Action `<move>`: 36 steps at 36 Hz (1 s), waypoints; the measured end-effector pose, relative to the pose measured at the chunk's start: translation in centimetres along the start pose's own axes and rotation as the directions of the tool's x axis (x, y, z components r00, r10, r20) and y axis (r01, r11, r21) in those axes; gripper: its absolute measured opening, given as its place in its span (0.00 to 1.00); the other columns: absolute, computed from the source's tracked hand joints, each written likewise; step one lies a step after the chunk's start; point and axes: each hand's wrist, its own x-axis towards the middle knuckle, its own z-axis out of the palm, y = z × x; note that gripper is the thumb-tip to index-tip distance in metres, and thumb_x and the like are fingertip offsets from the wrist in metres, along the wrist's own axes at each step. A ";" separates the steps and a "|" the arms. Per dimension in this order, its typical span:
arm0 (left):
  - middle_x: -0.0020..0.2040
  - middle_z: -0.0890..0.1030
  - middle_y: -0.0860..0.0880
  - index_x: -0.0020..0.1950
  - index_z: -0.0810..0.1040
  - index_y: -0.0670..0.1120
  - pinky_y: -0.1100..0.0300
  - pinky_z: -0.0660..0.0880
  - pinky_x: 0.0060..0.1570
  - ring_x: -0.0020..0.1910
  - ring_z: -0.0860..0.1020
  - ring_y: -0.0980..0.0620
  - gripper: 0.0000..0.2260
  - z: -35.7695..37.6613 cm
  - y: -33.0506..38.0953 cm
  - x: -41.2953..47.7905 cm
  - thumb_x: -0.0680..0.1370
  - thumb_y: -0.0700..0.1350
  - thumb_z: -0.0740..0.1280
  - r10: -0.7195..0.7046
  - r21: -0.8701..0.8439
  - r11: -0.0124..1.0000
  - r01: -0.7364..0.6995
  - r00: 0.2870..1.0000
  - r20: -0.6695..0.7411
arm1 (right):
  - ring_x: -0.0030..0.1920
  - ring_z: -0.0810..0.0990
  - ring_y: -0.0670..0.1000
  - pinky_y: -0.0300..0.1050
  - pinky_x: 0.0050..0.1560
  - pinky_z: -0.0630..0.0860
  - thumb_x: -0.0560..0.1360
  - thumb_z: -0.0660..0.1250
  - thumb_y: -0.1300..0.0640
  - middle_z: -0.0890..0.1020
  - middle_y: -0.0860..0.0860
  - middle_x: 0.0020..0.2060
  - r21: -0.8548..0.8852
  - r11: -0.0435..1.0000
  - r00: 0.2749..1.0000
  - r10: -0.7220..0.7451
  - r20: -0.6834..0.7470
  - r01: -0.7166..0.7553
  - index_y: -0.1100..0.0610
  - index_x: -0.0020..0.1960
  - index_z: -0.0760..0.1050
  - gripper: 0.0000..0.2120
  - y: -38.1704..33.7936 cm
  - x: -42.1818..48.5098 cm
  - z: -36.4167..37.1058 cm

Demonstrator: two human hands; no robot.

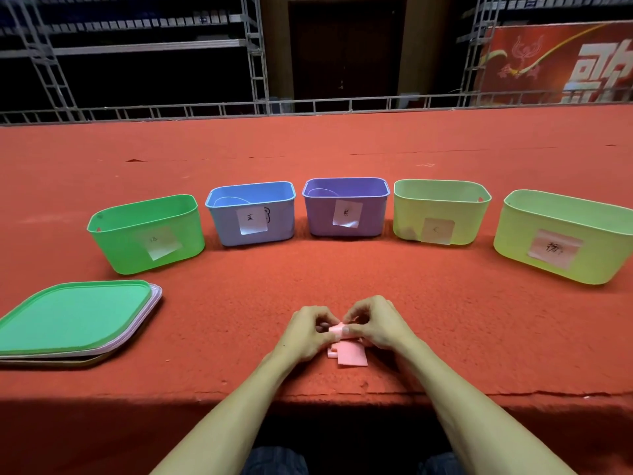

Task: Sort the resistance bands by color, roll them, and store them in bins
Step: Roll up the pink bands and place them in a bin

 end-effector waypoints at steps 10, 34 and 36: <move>0.39 0.83 0.50 0.39 0.81 0.52 0.59 0.76 0.44 0.37 0.77 0.58 0.08 -0.2 0.2 -0.3 0.68 0.42 0.77 -0.051 -0.062 0.997 0.054 0.998 0.036 | 0.31 0.76 0.35 0.32 0.35 0.70 0.66 0.77 0.57 0.81 0.40 0.32 -0.028 1.000 0.995 0.014 0.096 -0.011 0.52 0.46 0.84 0.09 -0.5 -1.0 -0.2; 0.41 0.83 0.53 0.44 0.82 0.48 0.65 0.76 0.42 0.39 0.79 0.59 0.10 -0.1 0.7 -2.0 0.68 0.51 0.77 0.035 0.048 0.998 -0.036 0.999 0.021 | 0.30 0.75 0.39 0.40 0.35 0.73 0.64 0.77 0.52 0.82 0.46 0.33 -0.027 0.997 0.988 -0.070 0.139 0.074 0.46 0.38 0.77 0.09 -0.5 -1.8 -0.5; 0.43 0.83 0.53 0.45 0.82 0.48 0.68 0.75 0.44 0.42 0.80 0.58 0.09 0.0 0.7 -1.9 0.69 0.47 0.77 0.041 0.052 0.998 -0.041 0.999 -0.002 | 0.32 0.75 0.40 0.42 0.36 0.74 0.63 0.77 0.51 0.82 0.46 0.33 -0.043 0.995 0.990 -0.085 0.114 0.090 0.47 0.38 0.77 0.09 -0.5 -1.6 -0.4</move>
